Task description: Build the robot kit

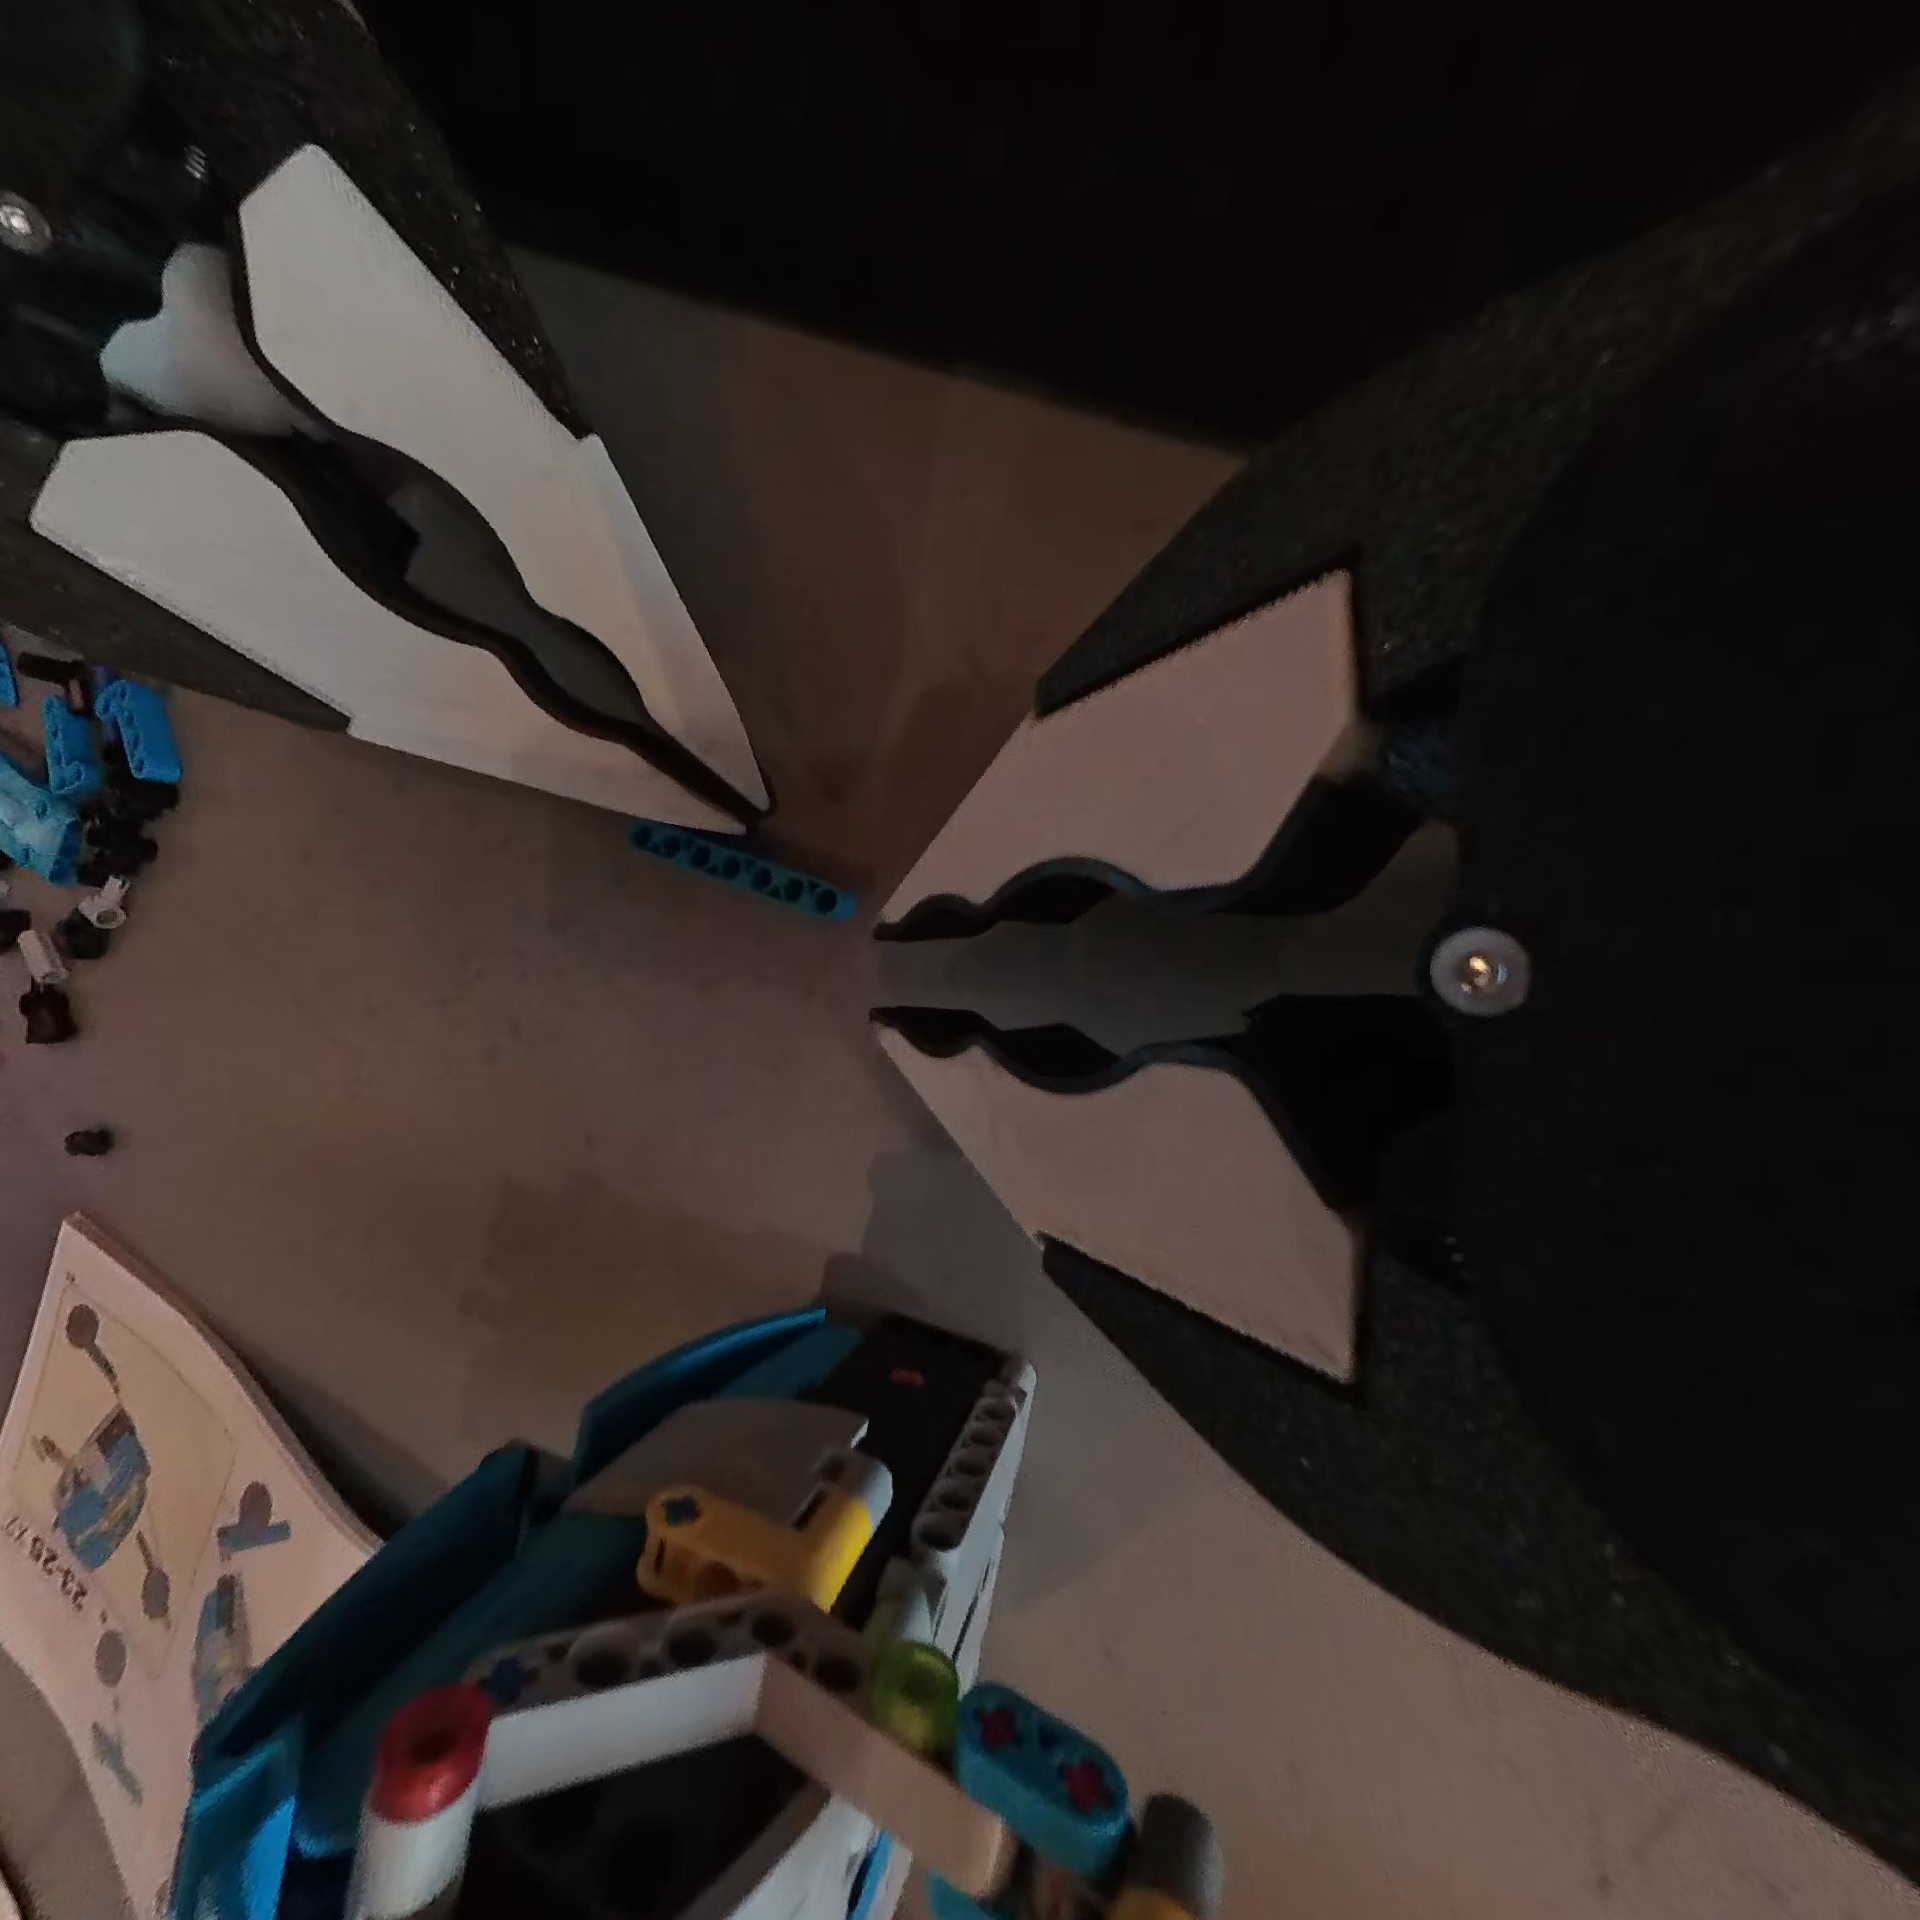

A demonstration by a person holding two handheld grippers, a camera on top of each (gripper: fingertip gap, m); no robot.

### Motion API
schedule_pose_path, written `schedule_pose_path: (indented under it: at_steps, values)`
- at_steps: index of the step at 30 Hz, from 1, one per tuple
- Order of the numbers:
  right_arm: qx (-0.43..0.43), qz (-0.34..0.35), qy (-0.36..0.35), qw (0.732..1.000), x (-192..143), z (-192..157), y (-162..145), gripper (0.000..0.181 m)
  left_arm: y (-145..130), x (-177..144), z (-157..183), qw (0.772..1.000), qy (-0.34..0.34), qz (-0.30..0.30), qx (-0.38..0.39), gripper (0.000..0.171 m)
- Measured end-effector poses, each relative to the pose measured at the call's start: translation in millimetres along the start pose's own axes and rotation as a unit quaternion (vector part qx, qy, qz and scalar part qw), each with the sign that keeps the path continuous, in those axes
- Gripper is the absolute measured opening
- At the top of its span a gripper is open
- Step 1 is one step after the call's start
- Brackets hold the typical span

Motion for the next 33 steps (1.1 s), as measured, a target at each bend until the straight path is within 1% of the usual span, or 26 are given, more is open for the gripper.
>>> schedule_pose_path:
  at_steps: [8, 13, 18, 20, 22, 24, 26, 28, 29, 31, 33]
  values:
    - [0.0, -0.021, -0.011, 1.0, -6.5, 7.1, -12.6, 0.001, 6.8, 4.9, 6.0, 1.0, -0.011, 0.006, -0.019, 0.013]
    - [-0.002, -0.021, -0.014, 1.0, -10.0, 8.4, -14.1, 0.0, 4.5, 7.2, 5.3, 1.0, 0.001, -0.008, -0.01, 0.013]
    - [-0.002, -0.03, -0.021, 0.999, -15.6, 13.3, -20.6, 0.0, 4.3, 6.7, 5.1, 1.0, 0.01, -0.011, -0.024, 0.013]
    - [0.002, -0.031, -0.024, 0.999, -17.9, 16.3, -23.4, 0.0, 1.2, 4.4, 3.9, 0.999, 0.017, -0.02, -0.031, 0.013]
    - [0.005, -0.018, -0.032, 0.999, -21.9, 20.8, -20.8, 0.0, -3.2, -4.8, 0.7, 0.998, 0.03, -0.032, -0.054, 0.014]
    - [0.005, 0.004, -0.063, 0.998, -31.3, 36.6, -17.8, 0.0, 0.6, -18.1, -2.7, 0.994, 0.05, -0.004, -0.1, 0.015]
    - [0.007, 0.013, -0.109, 0.994, -44.4, 62.7, -20.0, 0.001, 4.9, -30.1, -7.1, 0.986, 0.073, 0.039, -0.144, 0.015]
    - [0.026, 0.028, -0.152, 0.988, -56.8, 88.1, -19.3, 0.003, 9.0, -41.2, -20.4, 0.978, 0.124, 0.081, -0.144, 0.015]
    - [0.045, 0.04, -0.162, 0.985, -60.8, 95.2, -17.2, 0.005, 11.9, -45.6, -25.8, 0.975, 0.14, 0.101, -0.139, 0.015]
    - [0.084, 0.048, -0.169, 0.981, -62.6, 102.5, -19.3, 0.007, 12.3, -49.4, -32.0, 0.97, 0.156, 0.127, -0.137, 0.015]
    - [0.099, 0.033, -0.177, 0.979, -61.7, 105.8, -27.8, 0.014, 12.5, -48.6, -31.5, 0.97, 0.153, 0.134, -0.133, 0.017]
Point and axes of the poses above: each gripper's, where its closed fingertips meet, x out along the fingers, y out of its top, z = x × y across the jaws, the point moved 1 cm from there along -x, back along the fingers, and after that the axes turned 8 degrees about z, right-handed, at the moved point
